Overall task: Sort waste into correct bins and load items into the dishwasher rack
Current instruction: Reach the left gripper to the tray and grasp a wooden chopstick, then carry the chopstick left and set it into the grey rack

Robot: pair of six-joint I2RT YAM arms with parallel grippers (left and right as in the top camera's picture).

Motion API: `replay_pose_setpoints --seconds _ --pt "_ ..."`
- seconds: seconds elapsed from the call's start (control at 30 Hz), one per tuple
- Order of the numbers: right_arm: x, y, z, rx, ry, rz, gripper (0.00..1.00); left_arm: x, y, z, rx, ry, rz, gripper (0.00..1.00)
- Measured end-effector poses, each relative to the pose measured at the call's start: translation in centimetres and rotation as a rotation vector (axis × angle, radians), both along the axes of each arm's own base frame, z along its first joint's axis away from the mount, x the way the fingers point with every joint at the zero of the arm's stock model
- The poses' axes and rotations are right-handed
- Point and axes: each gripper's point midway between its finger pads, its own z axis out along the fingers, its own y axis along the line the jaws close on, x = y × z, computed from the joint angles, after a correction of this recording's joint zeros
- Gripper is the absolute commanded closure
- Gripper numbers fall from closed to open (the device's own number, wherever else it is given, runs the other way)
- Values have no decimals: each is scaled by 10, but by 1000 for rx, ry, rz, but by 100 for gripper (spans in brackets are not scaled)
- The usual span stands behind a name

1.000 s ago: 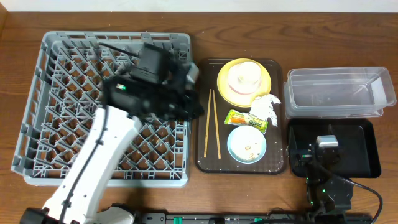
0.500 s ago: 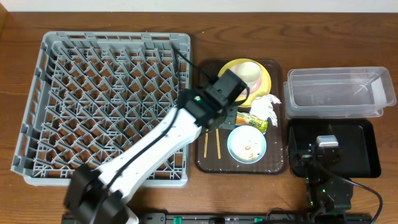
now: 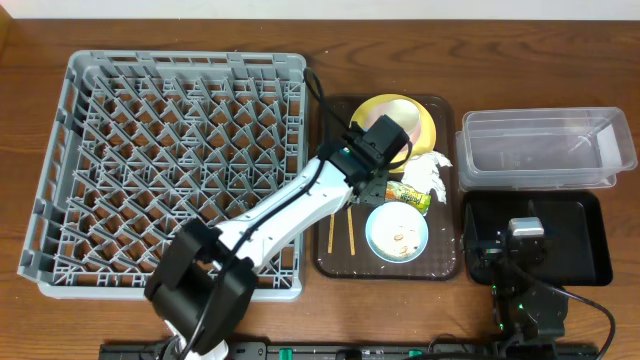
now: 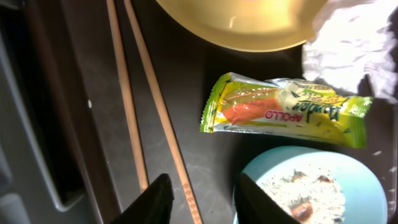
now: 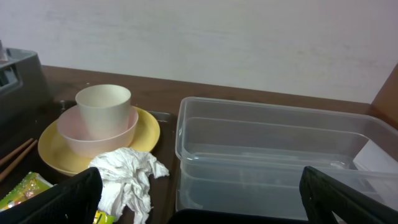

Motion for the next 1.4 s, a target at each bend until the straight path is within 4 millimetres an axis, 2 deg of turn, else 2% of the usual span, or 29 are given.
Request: replay_pose_setpoints --seconds 0.27,0.63,1.1,1.17,1.2,1.4 --pt "0 0 0 0 0 0 1 7 9 -34 98 13 17 73" --pt "0 0 0 0 0 0 1 12 14 -61 160 16 25 74" --pt "0 0 0 0 0 0 1 13 13 -79 177 32 24 78" --pt "0 0 0 0 0 0 1 14 13 -78 175 30 24 81" --pt "0 0 0 0 0 0 1 14 13 -79 174 29 25 86" --pt "0 0 0 0 0 0 1 15 13 -79 177 23 27 94"
